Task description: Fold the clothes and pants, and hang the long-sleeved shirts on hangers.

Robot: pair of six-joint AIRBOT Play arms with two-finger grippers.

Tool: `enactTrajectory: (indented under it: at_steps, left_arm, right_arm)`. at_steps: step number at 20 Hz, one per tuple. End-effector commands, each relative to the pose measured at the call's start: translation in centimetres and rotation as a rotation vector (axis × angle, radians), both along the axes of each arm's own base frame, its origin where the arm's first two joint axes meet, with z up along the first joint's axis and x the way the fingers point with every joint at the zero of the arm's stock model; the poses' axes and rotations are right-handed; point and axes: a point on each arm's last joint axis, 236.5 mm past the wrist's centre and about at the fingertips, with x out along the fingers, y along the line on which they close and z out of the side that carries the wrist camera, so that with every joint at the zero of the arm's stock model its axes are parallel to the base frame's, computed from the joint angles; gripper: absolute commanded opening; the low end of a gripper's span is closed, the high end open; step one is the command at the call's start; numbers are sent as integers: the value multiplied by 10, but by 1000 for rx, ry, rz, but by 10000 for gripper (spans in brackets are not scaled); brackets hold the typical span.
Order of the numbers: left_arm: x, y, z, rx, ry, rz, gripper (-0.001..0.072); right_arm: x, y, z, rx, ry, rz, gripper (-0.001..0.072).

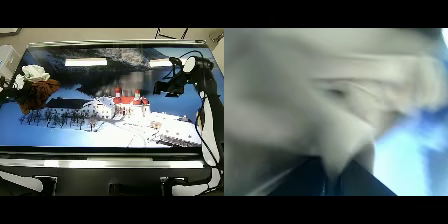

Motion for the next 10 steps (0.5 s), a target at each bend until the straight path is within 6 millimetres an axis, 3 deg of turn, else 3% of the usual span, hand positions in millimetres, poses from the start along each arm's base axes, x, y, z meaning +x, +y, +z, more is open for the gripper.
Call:
enactTrajectory:
  at_steps: [1, 3, 6, 8, 10]
  left_arm:
    - [13, -55, 102, 78, -235, -210, 22]
    - [-1, -113, 198, 176, -423, -341, 23]
    - [-65, -222, 327, 245, -702, -526, 23]
    - [-117, -291, 391, 211, -878, -614, 23]
    - [-159, -342, 440, 153, -1046, -663, 24]
  right_arm:
    - [-6, 0, 13, -10, -16, 30, 674]
    - [-8, -2, 36, -18, -69, 29, 674]
    - [-16, -6, 79, -35, -168, 25, 674]
    - [-23, -14, 110, -68, -247, 16, 674]
    - [-29, -24, 140, -107, -329, 3, 675]
